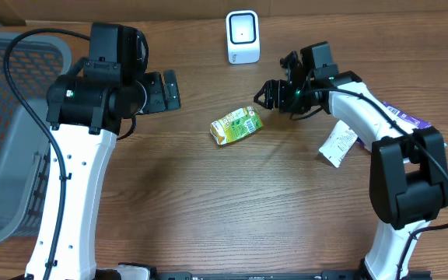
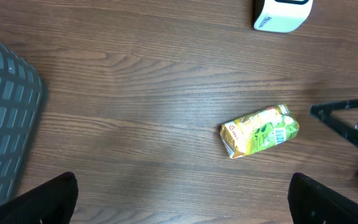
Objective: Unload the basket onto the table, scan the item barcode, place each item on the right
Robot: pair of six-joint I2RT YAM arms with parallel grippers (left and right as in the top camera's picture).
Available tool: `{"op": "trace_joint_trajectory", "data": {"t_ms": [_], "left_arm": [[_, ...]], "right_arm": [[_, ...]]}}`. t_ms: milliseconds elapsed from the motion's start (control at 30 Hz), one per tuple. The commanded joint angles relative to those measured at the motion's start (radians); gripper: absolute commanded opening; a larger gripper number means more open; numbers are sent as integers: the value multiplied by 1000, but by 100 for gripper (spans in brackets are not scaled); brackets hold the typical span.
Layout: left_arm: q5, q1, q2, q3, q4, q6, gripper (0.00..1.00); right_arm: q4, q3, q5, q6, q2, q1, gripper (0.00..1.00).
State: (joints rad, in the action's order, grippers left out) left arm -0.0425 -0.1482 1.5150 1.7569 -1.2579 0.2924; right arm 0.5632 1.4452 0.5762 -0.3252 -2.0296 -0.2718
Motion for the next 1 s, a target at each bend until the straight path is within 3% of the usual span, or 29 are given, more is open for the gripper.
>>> {"op": "trace_joint_trajectory", "data": {"t_ms": [0, 100, 200, 400, 633, 967], "left_arm": [[-13, 4, 4, 18, 1, 6, 99], [-13, 4, 4, 18, 1, 6, 100], [-13, 4, 4, 18, 1, 7, 100], [-13, 4, 4, 18, 1, 6, 100], [-13, 4, 4, 18, 1, 7, 100], [-13, 4, 4, 18, 1, 6, 100]], "right_arm": [[60, -4, 30, -255, 21, -80, 81], [134, -4, -189, -520, 21, -146, 100], [138, -5, -289, -700, 21, -200, 100], [18, -5, -367, -701, 19, -277, 99], [-66, -6, -512, -753, -31, -391, 87], [-46, -7, -546, -752, -64, -412, 85]]}}
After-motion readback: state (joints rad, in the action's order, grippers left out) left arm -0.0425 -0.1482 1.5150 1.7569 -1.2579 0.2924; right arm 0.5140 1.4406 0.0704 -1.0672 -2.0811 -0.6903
